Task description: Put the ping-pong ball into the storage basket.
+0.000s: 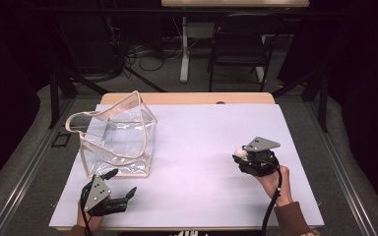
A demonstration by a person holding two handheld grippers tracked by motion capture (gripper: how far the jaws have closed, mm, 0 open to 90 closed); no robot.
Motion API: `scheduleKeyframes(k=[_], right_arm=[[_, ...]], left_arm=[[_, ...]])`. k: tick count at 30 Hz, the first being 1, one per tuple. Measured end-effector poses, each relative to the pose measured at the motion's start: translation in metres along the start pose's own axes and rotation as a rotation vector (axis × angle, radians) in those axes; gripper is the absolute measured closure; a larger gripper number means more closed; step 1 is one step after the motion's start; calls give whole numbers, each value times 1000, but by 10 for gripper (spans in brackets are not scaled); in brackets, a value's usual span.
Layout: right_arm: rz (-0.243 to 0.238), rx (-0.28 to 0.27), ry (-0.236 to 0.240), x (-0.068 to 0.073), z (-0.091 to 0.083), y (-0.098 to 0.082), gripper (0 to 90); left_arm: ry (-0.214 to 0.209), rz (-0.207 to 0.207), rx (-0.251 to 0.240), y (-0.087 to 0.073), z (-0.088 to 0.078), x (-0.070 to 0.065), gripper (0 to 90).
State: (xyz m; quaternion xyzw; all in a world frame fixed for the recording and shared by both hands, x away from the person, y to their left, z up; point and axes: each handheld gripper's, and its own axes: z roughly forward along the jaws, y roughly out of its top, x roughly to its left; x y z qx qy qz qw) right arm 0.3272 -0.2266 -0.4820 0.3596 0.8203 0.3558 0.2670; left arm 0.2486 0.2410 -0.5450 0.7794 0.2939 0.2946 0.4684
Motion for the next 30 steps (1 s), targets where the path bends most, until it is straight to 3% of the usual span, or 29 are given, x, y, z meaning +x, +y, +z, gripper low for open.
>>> scheduleKeyframes(k=[30], right_arm=[[-33,2,14,4,10,26,510]], left_arm=[[-3,1,-2,1,1,0,160]])
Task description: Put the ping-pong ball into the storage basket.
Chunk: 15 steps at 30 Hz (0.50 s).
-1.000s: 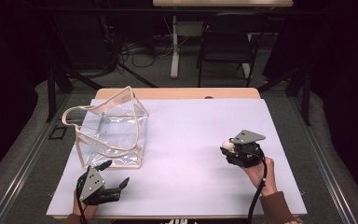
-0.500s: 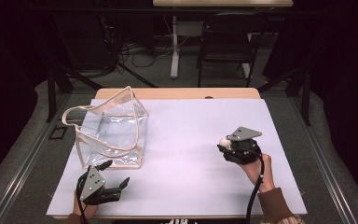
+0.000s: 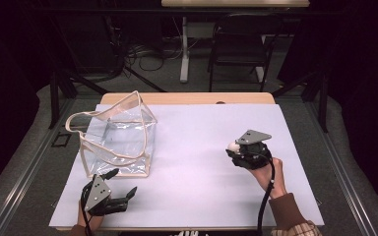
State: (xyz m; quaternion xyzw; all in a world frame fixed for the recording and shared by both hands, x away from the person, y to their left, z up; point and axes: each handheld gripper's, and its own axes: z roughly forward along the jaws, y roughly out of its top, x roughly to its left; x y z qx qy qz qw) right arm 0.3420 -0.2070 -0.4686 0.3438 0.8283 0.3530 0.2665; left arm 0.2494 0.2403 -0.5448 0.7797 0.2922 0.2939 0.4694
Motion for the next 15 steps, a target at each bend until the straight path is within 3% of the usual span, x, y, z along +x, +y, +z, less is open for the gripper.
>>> scheduleKeyframes(k=[15], right_arm=[[-15,-7,4,1,5,13,511]], left_arm=[[-1,0,-2,0,0,0,160]])
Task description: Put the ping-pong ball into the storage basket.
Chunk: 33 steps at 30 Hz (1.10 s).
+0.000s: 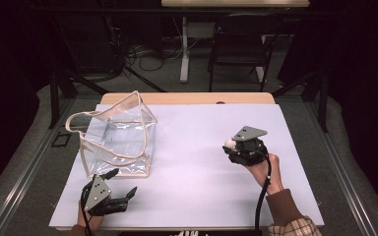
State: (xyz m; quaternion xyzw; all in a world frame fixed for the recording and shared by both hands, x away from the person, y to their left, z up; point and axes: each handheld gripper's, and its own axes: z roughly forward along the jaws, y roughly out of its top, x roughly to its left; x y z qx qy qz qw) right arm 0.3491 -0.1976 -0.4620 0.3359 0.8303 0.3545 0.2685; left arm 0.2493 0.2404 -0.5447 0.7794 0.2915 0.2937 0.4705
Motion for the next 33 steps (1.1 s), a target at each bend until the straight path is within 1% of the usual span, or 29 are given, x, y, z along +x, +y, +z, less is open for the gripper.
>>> scheduleKeyframes(k=[11,22,27,29,33], right_arm=[[-16,0,4,1,3,9,511],[-23,5,8,3,7,15,511],[-37,4,10,3,8,20,511],[-34,4,9,4,9,21,511],[-42,4,12,4,10,24,511]], left_arm=[[0,0,0,0,0,0,160],[0,0,0,0,0,0,160],[0,1,-1,0,0,0,160],[0,0,-1,0,0,0,160],[0,0,-1,0,0,0,160]])
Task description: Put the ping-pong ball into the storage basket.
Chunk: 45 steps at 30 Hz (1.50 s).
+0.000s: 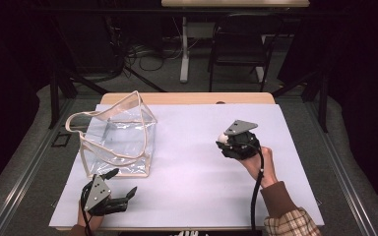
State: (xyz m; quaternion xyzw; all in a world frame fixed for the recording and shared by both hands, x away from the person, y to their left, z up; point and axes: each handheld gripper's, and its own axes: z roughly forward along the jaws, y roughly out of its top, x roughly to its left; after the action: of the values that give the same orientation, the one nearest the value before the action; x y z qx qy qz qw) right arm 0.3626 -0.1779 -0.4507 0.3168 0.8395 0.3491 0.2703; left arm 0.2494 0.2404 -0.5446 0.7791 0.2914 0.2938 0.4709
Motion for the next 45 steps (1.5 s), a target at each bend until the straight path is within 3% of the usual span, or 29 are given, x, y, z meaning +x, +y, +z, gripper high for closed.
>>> scheduleKeyframes(k=[45], right_arm=[[-33,4,13,4,13,26,510]], left_arm=[[-1,1,-2,0,0,0,160]])
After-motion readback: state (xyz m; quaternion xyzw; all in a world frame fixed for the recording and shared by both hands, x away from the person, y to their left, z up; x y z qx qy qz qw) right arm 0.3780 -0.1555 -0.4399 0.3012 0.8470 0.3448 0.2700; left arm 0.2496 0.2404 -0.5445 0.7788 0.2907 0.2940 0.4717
